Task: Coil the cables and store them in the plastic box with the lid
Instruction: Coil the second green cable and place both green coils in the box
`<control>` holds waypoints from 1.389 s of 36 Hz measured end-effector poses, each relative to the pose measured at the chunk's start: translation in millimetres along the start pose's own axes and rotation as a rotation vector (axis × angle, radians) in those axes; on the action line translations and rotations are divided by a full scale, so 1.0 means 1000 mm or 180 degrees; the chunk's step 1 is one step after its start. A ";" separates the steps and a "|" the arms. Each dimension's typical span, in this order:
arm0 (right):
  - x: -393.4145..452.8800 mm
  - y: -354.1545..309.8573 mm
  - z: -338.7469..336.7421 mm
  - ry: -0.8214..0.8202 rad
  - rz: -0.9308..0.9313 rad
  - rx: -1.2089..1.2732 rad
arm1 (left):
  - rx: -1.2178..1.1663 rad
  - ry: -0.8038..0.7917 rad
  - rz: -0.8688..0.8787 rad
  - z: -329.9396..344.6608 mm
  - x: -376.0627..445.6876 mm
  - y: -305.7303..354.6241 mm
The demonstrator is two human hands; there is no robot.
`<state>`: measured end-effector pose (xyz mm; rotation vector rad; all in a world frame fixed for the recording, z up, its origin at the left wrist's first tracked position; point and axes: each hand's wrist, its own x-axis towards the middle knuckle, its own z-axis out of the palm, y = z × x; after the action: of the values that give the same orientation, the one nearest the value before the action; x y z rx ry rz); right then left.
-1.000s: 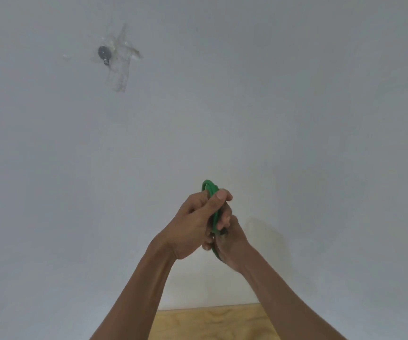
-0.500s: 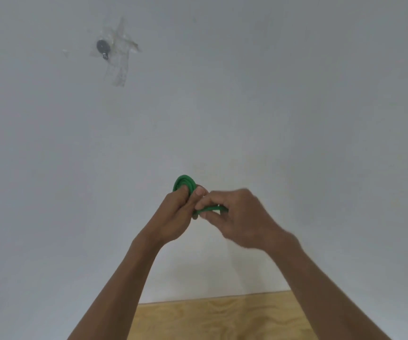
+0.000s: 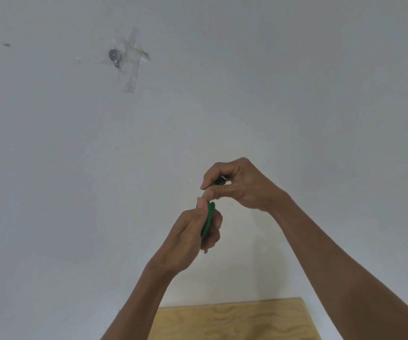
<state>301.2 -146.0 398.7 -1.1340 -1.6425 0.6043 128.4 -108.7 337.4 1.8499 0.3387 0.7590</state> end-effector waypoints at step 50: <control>-0.007 0.042 0.059 0.0989 0.0438 0.1559 | -0.0901 0.2628 -0.0715 -0.006 0.033 0.020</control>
<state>263.7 -126.2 339.6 -0.9239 -1.0788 0.8201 147.5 -94.1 368.2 1.1380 0.8936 1.3131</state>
